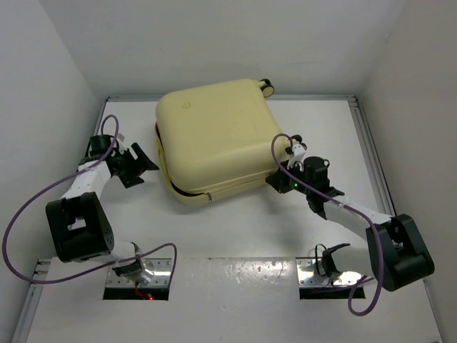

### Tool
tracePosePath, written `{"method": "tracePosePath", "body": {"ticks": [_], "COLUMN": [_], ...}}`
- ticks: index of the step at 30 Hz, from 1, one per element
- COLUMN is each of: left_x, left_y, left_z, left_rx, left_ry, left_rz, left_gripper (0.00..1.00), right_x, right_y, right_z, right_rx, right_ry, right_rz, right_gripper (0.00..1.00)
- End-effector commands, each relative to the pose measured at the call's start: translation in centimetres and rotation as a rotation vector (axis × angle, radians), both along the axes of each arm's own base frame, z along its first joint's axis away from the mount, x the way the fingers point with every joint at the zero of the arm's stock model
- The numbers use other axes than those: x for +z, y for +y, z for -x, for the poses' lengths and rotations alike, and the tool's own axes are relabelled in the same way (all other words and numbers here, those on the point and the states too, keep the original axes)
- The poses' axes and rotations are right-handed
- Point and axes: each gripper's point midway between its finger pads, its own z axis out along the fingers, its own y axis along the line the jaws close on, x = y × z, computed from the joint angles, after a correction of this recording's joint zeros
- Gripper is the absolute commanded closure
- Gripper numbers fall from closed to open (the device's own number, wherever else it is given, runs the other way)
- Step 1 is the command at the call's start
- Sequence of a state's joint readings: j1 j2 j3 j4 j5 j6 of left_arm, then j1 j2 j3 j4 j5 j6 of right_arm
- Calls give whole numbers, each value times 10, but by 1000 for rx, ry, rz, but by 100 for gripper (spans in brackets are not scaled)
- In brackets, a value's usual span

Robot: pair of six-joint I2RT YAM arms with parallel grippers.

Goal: Pack the luggage

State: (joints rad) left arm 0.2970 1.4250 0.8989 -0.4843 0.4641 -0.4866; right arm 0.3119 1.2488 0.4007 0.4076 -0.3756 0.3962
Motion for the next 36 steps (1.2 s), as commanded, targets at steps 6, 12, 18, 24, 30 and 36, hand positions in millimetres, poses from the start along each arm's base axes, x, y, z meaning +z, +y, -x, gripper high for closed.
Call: {"method": "tracePosePath", "body": {"ticks": [6, 12, 18, 24, 30, 36], "left_x": [21, -2, -25, -41, -56, -55], "left_y": [-25, -28, -16, -19, 3, 36], "left_z": [-10, -13, -21, -34, -42, -50], "left_rx": [-97, -104, -66, -63, -34, -79], "left_ry": [-67, 3, 72, 91, 135, 178], "left_rz": [-64, -132, -172, -142, -274, -367], "left_gripper": [22, 29, 31, 40, 71, 94], "right_x": [41, 47, 48, 47, 43, 23], "right_y": [12, 21, 30, 35, 55, 39], "right_z": [-16, -16, -10, -4, 20, 22], "right_rx": [52, 81, 109, 137, 194, 117], "right_ry": [-204, -209, -204, -184, -180, -179], "right_rz": [34, 30, 17, 18, 38, 149], "right_gripper": [100, 100, 100, 100, 100, 100]}}
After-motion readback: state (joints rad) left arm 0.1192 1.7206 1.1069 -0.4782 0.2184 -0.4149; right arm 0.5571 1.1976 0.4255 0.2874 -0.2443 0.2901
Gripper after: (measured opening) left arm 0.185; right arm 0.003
